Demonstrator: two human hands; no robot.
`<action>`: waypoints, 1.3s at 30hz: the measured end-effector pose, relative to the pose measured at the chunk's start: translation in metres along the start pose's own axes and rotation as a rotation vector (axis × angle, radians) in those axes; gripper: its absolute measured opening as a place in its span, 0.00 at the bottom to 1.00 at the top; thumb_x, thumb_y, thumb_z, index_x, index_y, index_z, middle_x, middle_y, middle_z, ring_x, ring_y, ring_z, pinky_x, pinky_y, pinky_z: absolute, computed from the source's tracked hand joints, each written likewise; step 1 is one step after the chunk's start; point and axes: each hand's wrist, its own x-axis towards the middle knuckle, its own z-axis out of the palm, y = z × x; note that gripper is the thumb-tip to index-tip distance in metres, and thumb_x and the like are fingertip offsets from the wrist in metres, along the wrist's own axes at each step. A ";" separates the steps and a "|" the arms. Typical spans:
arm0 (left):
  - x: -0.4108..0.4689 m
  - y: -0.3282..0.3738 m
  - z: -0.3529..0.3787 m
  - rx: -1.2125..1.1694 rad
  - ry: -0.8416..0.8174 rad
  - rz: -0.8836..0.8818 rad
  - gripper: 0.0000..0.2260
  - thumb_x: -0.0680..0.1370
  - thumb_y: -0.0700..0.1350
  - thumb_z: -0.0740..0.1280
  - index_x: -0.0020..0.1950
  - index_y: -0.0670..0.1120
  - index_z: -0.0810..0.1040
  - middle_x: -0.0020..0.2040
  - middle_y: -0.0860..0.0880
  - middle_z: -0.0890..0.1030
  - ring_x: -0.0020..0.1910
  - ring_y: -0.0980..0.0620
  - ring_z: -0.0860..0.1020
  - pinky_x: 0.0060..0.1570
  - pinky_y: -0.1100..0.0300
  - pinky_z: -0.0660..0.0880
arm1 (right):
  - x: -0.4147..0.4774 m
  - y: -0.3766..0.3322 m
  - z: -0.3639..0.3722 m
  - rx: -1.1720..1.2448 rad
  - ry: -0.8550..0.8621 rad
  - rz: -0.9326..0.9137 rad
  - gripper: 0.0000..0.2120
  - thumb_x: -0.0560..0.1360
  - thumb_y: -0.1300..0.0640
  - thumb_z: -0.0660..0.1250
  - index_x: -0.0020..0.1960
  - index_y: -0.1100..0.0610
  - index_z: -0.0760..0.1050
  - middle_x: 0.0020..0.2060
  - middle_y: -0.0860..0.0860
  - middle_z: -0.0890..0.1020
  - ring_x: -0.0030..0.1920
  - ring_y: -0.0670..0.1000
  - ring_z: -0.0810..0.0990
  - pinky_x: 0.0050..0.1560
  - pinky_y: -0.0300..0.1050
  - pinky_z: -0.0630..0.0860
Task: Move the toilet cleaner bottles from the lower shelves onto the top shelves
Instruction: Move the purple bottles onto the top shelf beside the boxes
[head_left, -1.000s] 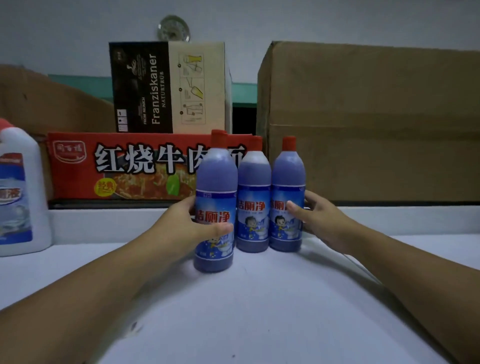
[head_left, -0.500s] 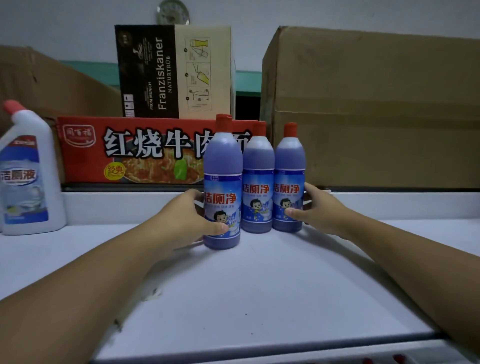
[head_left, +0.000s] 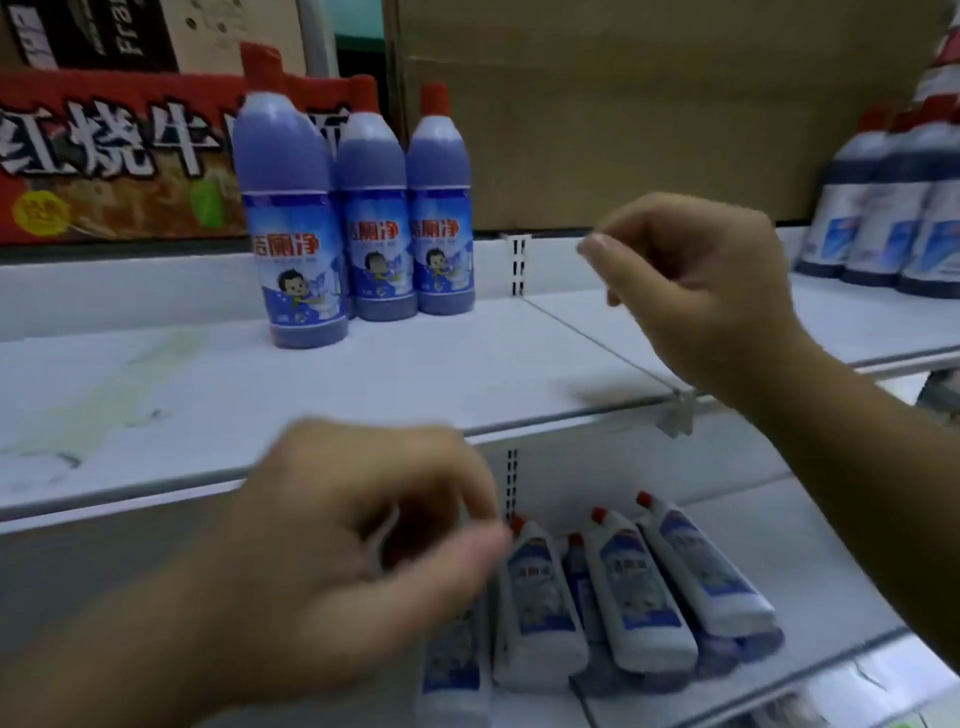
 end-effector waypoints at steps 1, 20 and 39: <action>-0.010 -0.001 0.024 -0.004 -0.148 0.019 0.04 0.72 0.49 0.69 0.38 0.51 0.79 0.29 0.55 0.76 0.28 0.61 0.73 0.29 0.71 0.69 | -0.026 -0.007 -0.013 -0.022 0.049 -0.101 0.06 0.75 0.59 0.63 0.42 0.57 0.78 0.28 0.48 0.77 0.28 0.47 0.75 0.30 0.43 0.73; 0.037 -0.098 0.359 -0.290 -0.563 -1.322 0.36 0.77 0.56 0.61 0.77 0.48 0.43 0.72 0.43 0.66 0.66 0.43 0.70 0.62 0.53 0.67 | -0.284 0.228 0.000 -0.276 -0.702 1.393 0.27 0.73 0.39 0.61 0.61 0.59 0.69 0.57 0.59 0.79 0.54 0.59 0.78 0.52 0.48 0.74; 0.033 -0.072 0.359 -0.937 0.152 -1.779 0.21 0.64 0.28 0.74 0.55 0.38 0.76 0.47 0.36 0.83 0.43 0.39 0.83 0.41 0.45 0.81 | -0.281 0.247 -0.004 0.608 -0.540 1.570 0.19 0.67 0.62 0.73 0.56 0.59 0.72 0.41 0.58 0.83 0.36 0.56 0.83 0.32 0.44 0.79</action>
